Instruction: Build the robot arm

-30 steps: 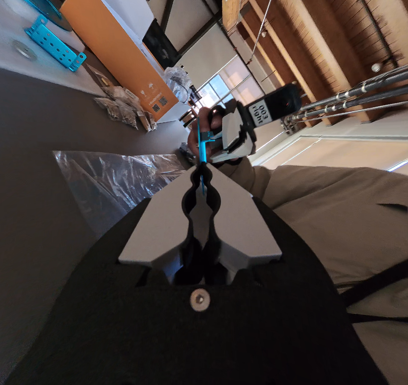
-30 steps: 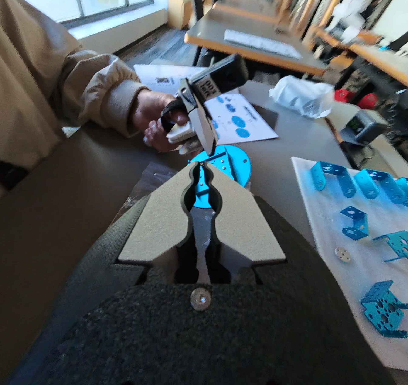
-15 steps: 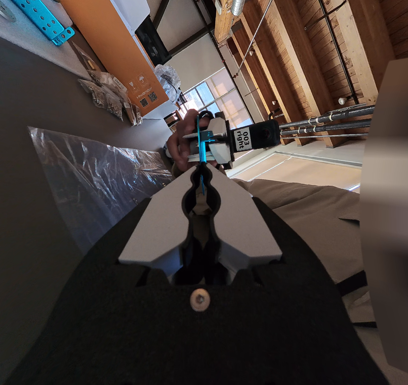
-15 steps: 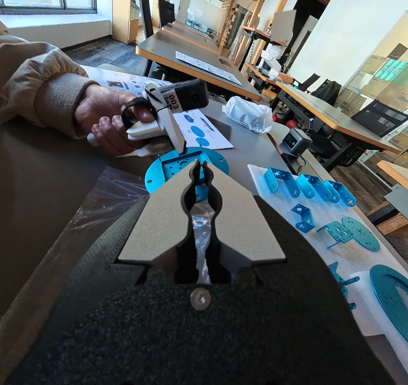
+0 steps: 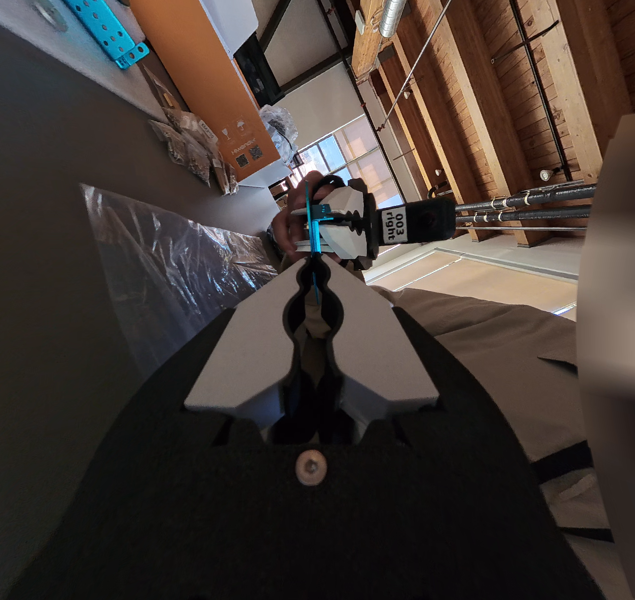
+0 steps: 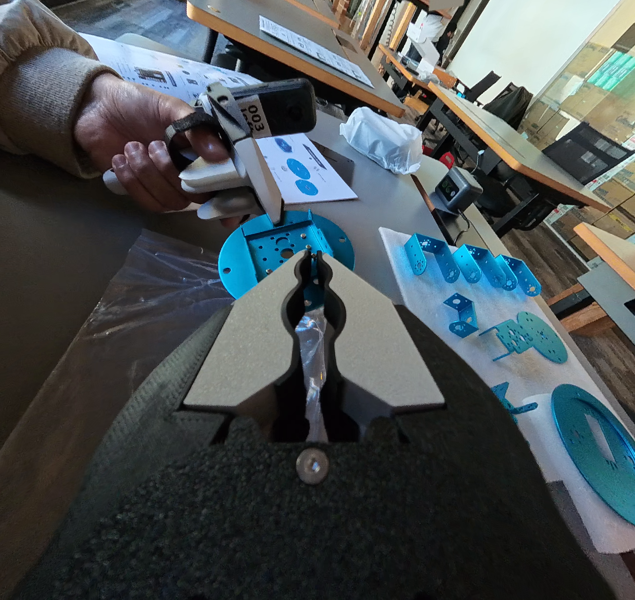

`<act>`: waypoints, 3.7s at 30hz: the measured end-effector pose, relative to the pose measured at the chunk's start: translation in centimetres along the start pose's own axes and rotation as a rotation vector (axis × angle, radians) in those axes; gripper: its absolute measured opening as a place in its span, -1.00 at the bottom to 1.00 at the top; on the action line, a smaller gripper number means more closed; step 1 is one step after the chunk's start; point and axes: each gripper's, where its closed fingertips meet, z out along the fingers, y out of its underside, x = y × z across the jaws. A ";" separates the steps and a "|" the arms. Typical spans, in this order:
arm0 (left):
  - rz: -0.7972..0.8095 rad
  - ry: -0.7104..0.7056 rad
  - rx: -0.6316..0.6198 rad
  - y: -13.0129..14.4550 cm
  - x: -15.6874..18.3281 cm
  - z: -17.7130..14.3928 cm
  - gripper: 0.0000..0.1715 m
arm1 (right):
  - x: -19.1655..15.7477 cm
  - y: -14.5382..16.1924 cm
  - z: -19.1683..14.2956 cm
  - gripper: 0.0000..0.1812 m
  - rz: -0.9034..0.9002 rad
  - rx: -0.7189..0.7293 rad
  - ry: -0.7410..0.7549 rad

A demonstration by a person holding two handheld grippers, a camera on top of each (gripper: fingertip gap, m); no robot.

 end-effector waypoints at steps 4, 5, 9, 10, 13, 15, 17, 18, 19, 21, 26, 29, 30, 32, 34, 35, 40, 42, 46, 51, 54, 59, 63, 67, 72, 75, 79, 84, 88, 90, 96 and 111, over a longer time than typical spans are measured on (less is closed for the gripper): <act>-0.024 -0.014 0.005 -0.1 -0.4 0.0 -1.00 | 0.2 0.4 0.1 -0.99 0.016 -0.034 0.005; -0.030 -0.018 0.006 -0.1 -0.5 0.0 -1.00 | 0.2 0.6 0.2 -0.99 0.020 -0.047 0.003; -0.053 -0.017 0.012 -0.2 -0.6 -0.1 -1.00 | 0.3 0.7 0.3 -0.99 0.001 -0.072 0.017; -0.061 -0.016 0.015 -0.2 -0.7 -0.1 -1.00 | 0.3 0.7 0.3 -0.99 -0.007 -0.077 0.020; -0.092 -0.014 0.021 -0.3 -0.8 -0.2 -1.00 | 0.2 0.9 0.4 -0.99 -0.032 -0.093 0.019; -0.099 -0.016 0.023 -0.3 -0.9 -0.2 -1.00 | 0.2 1.0 0.5 -0.99 -0.041 -0.100 0.021; -0.100 -0.017 0.024 -0.3 -0.9 -0.3 -1.00 | 0.2 1.0 0.5 -1.00 -0.041 -0.102 0.025; -0.102 -0.017 0.026 -0.4 -0.9 -0.3 -1.00 | 0.2 1.0 0.5 -0.99 -0.041 -0.101 0.026; -0.104 -0.017 0.028 -0.4 -0.9 -0.3 -1.00 | 0.3 0.9 0.4 -0.98 -0.036 -0.095 0.030; -0.098 -0.018 0.029 -0.4 -0.9 -0.4 -1.00 | 0.7 -0.2 -0.1 -0.97 0.017 -0.032 0.056; 0.000 -0.009 0.031 -0.4 0.1 -0.4 -1.00 | 2.6 -1.2 -1.7 -0.78 0.498 0.021 -0.027; 0.061 0.029 0.032 -0.4 1.4 -0.3 -1.00 | 1.0 -0.6 -2.0 -0.68 0.973 0.009 -0.255; 0.080 0.036 0.030 -0.4 1.8 -0.2 -1.00 | 0.5 -1.2 -2.3 -0.66 1.106 0.061 -0.327; 0.116 0.043 0.024 -0.2 2.4 0.0 -1.00 | 0.0 -1.5 -2.7 -0.65 1.241 0.143 -0.365; 0.126 0.039 0.006 0.2 2.4 0.3 -1.00 | -0.6 -1.6 -3.0 -0.66 1.273 0.178 -0.352; 0.112 0.048 -0.002 0.4 2.4 0.4 -1.00 | -0.9 -1.3 -3.0 -0.72 1.291 0.163 -0.336; 0.049 0.064 -0.026 1.2 1.9 1.0 -1.00 | -1.2 -0.5 -3.4 -1.00 1.387 0.205 -0.302; 0.045 0.052 -0.030 1.4 1.7 1.2 -1.00 | -1.1 0.0 -3.5 -1.00 1.435 0.221 -0.293; 0.028 0.071 0.002 1.3 2.1 1.4 -0.69 | -1.1 0.7 -3.4 -1.00 1.555 0.299 -0.273; 0.040 -0.050 0.109 1.1 1.4 1.9 -0.60 | -2.1 0.5 -2.8 -1.00 1.605 0.371 -0.281; -0.022 -0.081 0.104 2.3 1.1 2.9 -0.61 | -2.5 0.5 -2.5 -1.00 1.575 0.371 -0.262; -0.089 -0.108 0.154 3.0 0.9 3.6 -0.62 | -3.0 0.5 -2.2 -1.00 1.553 0.354 -0.269; -0.092 -0.096 0.218 2.5 1.4 3.5 -0.76 | -3.1 0.6 -2.2 -1.00 1.553 0.350 -0.272; -0.064 -0.110 0.262 2.0 1.5 3.2 -0.82 | -3.2 0.6 -2.2 -1.00 1.562 0.356 -0.281; -0.056 -0.125 0.272 2.0 1.1 3.3 -0.88 | -3.2 0.4 -2.3 -1.00 1.560 0.363 -0.287; -0.066 -0.121 0.264 2.3 1.0 3.5 -0.92 | -3.3 0.3 -2.2 -1.00 1.557 0.360 -0.290; -0.063 -0.109 0.280 2.3 1.2 3.4 -0.97 | -3.3 0.2 -2.2 -1.00 1.563 0.363 -0.299; -0.072 -0.095 0.293 2.2 1.3 3.4 -0.95 | -3.4 0.2 -2.1 -1.00 1.564 0.363 -0.303; -0.075 -0.097 0.300 2.2 1.2 3.3 -0.98 | -3.4 0.2 -2.1 -1.00 1.565 0.363 -0.308; -0.062 -0.105 0.305 2.3 1.2 3.3 -0.98 | -3.4 0.1 -2.1 -1.00 1.565 0.362 -0.308; 0.017 -0.097 0.278 2.3 2.1 3.5 -0.99 | -3.2 -0.6 -2.5 -1.00 1.505 0.399 -0.307; 2.003 -0.500 -0.433 1.3 2.0 2.1 -0.99 | 1.0 -2.1 -8.7 -0.89 0.886 0.318 0.038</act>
